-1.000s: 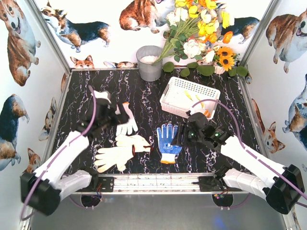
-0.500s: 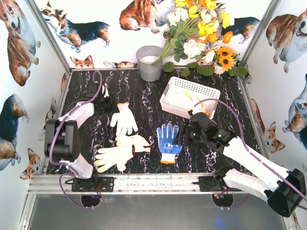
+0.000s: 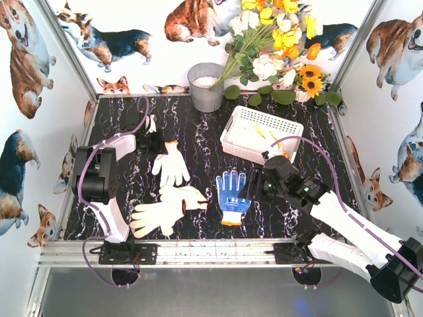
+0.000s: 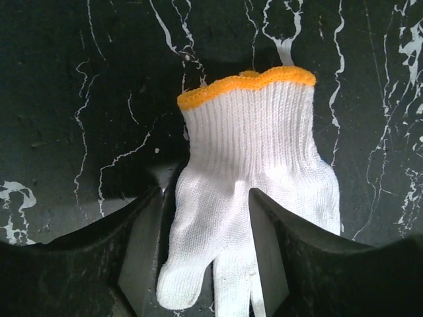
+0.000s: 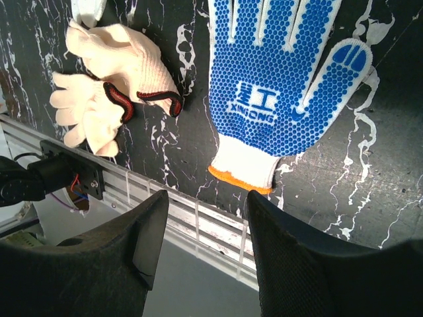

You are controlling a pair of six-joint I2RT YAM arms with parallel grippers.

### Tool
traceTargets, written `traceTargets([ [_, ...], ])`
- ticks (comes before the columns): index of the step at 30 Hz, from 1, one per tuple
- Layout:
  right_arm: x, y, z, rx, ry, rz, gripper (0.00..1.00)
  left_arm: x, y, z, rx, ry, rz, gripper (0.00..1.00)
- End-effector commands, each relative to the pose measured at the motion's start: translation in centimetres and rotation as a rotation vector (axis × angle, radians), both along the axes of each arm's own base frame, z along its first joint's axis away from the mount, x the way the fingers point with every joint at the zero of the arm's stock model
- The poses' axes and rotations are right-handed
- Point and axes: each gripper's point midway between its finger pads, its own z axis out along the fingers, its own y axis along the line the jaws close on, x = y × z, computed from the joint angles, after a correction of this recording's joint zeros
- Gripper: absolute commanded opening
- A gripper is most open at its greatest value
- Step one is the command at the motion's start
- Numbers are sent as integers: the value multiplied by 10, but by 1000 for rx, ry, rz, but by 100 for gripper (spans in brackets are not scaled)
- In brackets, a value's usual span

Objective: Put the gloves into the storage basket
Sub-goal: Adjust the glove at the center of the board, then pick up the glove from the center of the board.

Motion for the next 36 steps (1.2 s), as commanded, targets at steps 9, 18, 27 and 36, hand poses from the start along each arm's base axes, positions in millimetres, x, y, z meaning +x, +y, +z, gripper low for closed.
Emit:
traceTargets([
  [9,5,2,1,15,-27,-11,53,-2,-20,3,-99,-21,-47,22],
  [18,7,13,23,103,-67,5,55,1,-46,50,-149,-171,-120,0],
  [27,8,9,61,63,-177,99,69,-38,-74,145,-264,-415,-277,0],
  [36,2,38,140,216,-353,320,86,-123,-131,222,-385,-507,-574,0],
])
